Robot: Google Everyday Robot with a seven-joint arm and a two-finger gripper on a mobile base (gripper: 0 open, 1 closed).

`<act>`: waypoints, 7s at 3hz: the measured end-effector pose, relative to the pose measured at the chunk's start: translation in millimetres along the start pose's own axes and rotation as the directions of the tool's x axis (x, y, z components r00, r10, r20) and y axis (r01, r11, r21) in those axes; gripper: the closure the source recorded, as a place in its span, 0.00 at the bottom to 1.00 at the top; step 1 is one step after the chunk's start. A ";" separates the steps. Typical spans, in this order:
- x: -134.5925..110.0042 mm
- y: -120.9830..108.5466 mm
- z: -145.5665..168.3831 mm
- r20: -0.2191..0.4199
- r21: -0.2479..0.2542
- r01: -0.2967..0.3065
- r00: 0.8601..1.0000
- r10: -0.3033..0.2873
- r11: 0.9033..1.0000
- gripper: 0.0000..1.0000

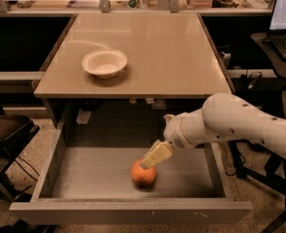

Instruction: Pick orange from top drawer and place on counter

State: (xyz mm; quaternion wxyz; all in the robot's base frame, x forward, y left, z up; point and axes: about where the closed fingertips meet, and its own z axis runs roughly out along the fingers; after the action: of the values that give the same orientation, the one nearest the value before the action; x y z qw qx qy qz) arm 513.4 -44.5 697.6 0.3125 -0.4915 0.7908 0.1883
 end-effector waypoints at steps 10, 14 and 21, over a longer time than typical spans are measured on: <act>-30.8 -25.4 -33.2 0.061 0.013 -0.089 0.994 0.088 0.996 1.00; -209.2 -118.8 -220.5 0.214 0.279 -0.183 0.969 0.125 0.943 1.00; -101.6 -189.2 -83.4 0.038 0.128 -0.376 0.927 0.374 0.918 0.80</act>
Offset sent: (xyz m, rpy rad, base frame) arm -0.0167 0.0093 -0.0259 0.0310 0.0505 -0.0015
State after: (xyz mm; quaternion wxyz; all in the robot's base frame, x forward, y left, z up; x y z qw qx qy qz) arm 689.7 -112.3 829.6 0.3077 -0.3080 0.8789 0.1947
